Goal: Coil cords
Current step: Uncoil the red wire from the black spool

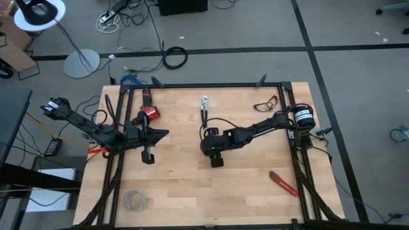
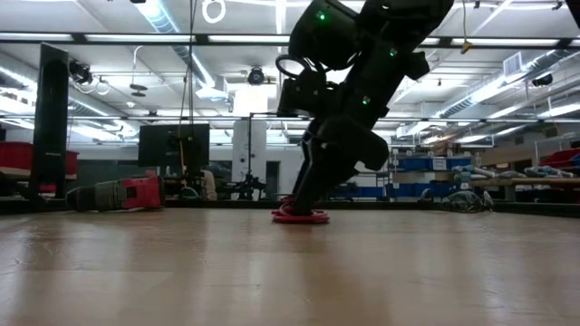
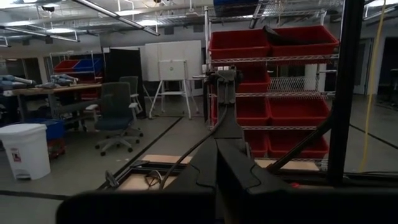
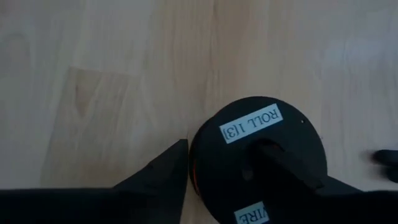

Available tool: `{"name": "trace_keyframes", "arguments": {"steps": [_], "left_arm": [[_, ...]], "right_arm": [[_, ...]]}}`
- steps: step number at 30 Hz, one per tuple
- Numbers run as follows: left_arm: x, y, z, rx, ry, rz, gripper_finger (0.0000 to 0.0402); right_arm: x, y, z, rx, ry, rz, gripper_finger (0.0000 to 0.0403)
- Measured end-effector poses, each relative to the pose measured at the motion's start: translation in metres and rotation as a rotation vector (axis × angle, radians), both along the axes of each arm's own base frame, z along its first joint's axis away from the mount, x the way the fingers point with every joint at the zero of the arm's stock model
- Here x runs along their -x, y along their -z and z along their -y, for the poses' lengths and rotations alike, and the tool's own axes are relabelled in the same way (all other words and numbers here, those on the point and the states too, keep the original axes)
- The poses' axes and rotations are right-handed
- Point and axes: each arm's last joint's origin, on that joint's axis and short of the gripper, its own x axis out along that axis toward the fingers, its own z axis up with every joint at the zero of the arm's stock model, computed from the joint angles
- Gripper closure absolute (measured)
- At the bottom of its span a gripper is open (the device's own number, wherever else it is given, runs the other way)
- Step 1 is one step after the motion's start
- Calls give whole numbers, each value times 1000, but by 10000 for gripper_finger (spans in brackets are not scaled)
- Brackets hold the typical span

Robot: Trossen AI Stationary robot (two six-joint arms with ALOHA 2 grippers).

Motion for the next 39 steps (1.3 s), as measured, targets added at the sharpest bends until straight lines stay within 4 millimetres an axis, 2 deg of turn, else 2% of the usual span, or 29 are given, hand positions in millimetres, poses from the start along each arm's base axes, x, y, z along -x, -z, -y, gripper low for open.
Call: {"name": "trace_keyframes", "arguments": {"steps": [5, 8, 18, 23, 31, 39], "left_arm": [[0, 0, 0, 0, 0, 0, 394], [0, 0, 0, -2, -1, -1, 394], [0, 0, 0, -44, -13, -11, 394], [-1, 5, 0, -53, -13, -57, 394], [-11, 26, 1, -76, -181, -222, 394], [-21, 39, 3, -110, -285, -291, 368]], "right_arm": [[0, 0, 0, -1, -3, 3, 288], [0, 0, 0, 0, -6, 5, 303], [0, -1, -2, 27, -17, 7, 304], [1, -7, -3, 24, -20, 24, 302], [4, -39, -7, 14, -38, 138, 308], [17, -94, -5, 9, -46, 320, 312]]}}
